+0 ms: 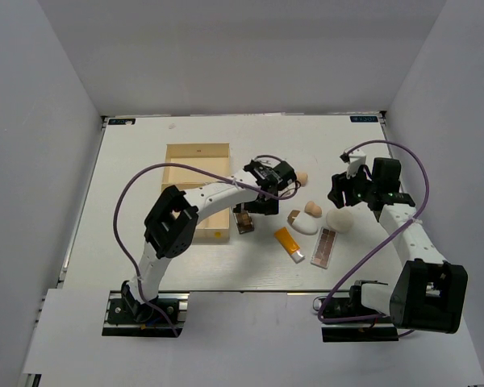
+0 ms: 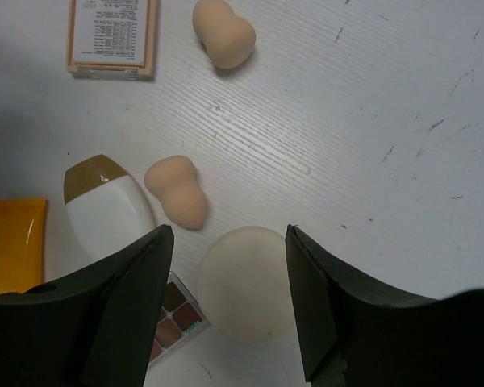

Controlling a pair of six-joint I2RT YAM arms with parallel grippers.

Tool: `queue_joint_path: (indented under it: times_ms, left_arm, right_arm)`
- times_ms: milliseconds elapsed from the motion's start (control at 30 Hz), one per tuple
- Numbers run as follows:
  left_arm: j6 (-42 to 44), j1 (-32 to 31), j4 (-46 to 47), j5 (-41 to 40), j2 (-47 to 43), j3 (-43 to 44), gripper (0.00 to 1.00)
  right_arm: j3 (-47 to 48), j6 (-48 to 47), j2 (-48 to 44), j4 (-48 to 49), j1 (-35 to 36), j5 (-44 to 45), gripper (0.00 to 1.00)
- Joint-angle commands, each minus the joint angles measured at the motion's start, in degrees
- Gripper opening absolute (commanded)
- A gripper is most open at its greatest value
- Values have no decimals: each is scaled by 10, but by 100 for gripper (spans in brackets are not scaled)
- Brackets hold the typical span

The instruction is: Organize the makeup

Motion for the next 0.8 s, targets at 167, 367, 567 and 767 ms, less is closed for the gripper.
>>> queue_joint_path:
  times_ms: [167,367,567,767]
  left_arm:
    - [-64,-2,7,-70,-40,-78,95]
    - [-73,-2,35,-61,-38,-112,96]
    - [-71,-2,71,-46,-38,-139,96]
    - [-67,3,113,-31,-31,-169,92]
  right_arm:
    - [-8,5,-7,23,1,4,65]
    - [-5,7,-2,26,0,8,65]
    - [-3,9,1,26,-2,7,65]
    - [-4,10,2,24,-2,10,65]
